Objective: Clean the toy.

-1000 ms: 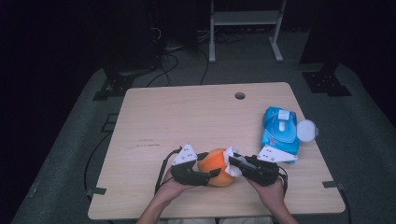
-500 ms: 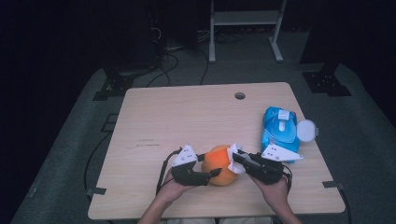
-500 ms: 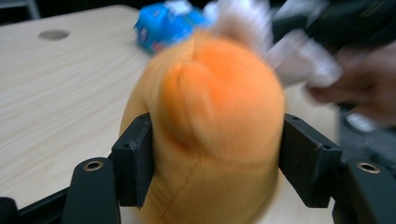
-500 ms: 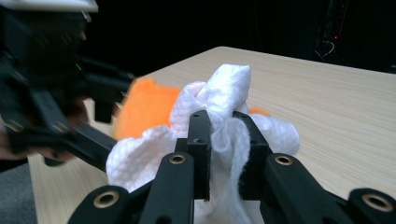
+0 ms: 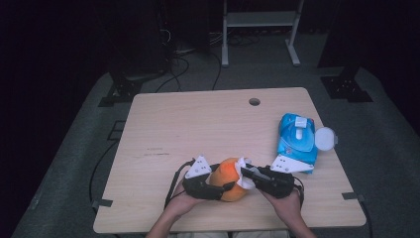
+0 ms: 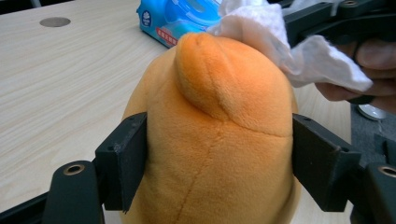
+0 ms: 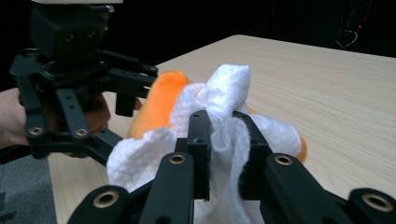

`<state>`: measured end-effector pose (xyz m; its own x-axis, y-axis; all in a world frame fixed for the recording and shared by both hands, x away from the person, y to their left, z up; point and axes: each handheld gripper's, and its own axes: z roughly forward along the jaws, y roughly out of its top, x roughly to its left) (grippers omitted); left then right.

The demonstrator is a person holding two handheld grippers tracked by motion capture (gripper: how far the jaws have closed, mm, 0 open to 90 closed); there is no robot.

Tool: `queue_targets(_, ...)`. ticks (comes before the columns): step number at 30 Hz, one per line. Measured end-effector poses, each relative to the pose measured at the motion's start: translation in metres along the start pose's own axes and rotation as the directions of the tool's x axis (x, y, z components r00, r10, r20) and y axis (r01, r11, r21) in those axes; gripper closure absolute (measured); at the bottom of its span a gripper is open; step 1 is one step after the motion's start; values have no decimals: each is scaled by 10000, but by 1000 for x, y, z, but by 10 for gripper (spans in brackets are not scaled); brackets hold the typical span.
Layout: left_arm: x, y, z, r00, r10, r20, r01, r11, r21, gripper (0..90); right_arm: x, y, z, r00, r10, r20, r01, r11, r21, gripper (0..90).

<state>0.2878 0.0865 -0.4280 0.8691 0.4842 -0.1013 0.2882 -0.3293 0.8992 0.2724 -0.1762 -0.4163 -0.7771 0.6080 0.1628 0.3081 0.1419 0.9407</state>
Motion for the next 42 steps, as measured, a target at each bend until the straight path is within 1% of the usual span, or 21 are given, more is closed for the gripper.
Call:
queue_targets(2, 0, 1, -3, 9999, 111, 62, -110, 9999, -85, 252, -4, -3, 0, 9994, 85, 344, -88, 9999, 89, 778)
queue_targets(3, 0, 1, -5, 9996, 211, 181, -208, 9997, -144, 252, -7, -4, 0, 9990, 282, 335, -287, 9995, 138, 778)
queue_targets(4, -1, 1, -3, 9999, 164, 49, -164, 9998, -92, 258, -6, -4, 0, 9990, 277, 354, -281, 9996, 103, 779)
queue_targets(6, -1, -1, 0, 9997, 221, -75, -221, 9998, -31, 292, 2, -2, 1, 9994, 81, 337, -84, 9999, 80, 782)
queue_targets(9, 2, -2, -2, 9999, 87, -137, -88, 9999, -54, 316, 15, 3, 3, 9987, -490, -111, 491, 9988, 83, 781)
queue_targets(10, 3, -2, -4, 9999, 42, -128, -43, 10000, -58, 322, 15, 4, 3, 9986, -518, -133, 520, 9986, 117, 781)
queue_targets(16, 9, -5, -8, 9996, -294, 5, 294, 9994, -184, 346, -10, -8, -1, 9986, 269, 457, -287, 9988, 396, 781)
queue_targets(18, 9, -3, -8, 9996, -286, 60, 287, 9994, -173, 291, -4, -7, 1, 9990, 68, 448, -86, 9991, 406, 781)
queue_targets(20, 12, -3, -11, 9980, -530, 342, 537, 9984, -191, 192, 1, -5, 3, 9989, -256, 387, 238, 9987, 457, 781)
queue_targets(22, 12, -4, -11, 9989, -413, 242, 416, 9991, -123, 135, -1, -6, 4, 10000, -21, 15, 20, 9993, 378, 780)
queue_targets(25, 8, -5, -4, 9997, -200, 166, 199, 9998, 86, 157, -5, -6, 4, 9996, 266, -97, -262, 9990, 359, 779)
queue_targets(27, 3, 0, -3, 9994, 161, -298, -157, 9998, 139, 292, -5, -4, 4, 9998, 218, 6, -218, 9987, 459, 780)
queue_targets(28, 1, 2, -3, 9983, 265, -521, -260, 9996, 111, 318, -6, -3, 3, 9997, 256, 0, -256, 9989, 403, 780)
queue_targets(30, -5, 6, -4, 9932, 550, -1030, -568, 9983, -151, 331, -6, -2, 2, 9990, 434, -50, -433, 9988, 221, 780)
queue_targets(32, -5, 6, -3, 9886, 643, -1359, -655, 9978, -46, 335, -5, 1, 1, 9989, 405, -255, -403, 9992, 70, 780)
queue_targets(34, -3, 3, -2, 9918, 481, -1182, -480, 9988, 36, 335, 1, 2, 4, 9989, 41, -463, -33, 9999, 166, 780)
queue_targets(35, -3, 2, -2, 9922, 505, -1136, -501, 9987, 67, 335, 4, 2, 6, 9993, -232, -307, 242, 9992, 308, 780)
queue_targets(36, -3, 1, -2, 9930, 535, -1056, -529, 9986, 85, 336, 4, 1, 7, 9994, -278, -212, 285, 9990, 338, 780)
queue_targets(38, -6, 0, -2, 9939, 643, -895, -632, 9979, 145, 335, -4, 0, 5, 10000, 42, -39, -41, 9992, 405, 778)
queue_targets(40, -11, -1, 0, 9924, 997, -721, -980, 9949, 257, 331, -14, -2, 2, 9988, 415, 273, -424, 9985, 338, 777)
queue_targets(42, -14, 0, 0, 9885, 1360, -665, -1337, 9903, 387, 304, -20, -5, 1, 9978, 599, 273, -611, 9972, 428, 776)
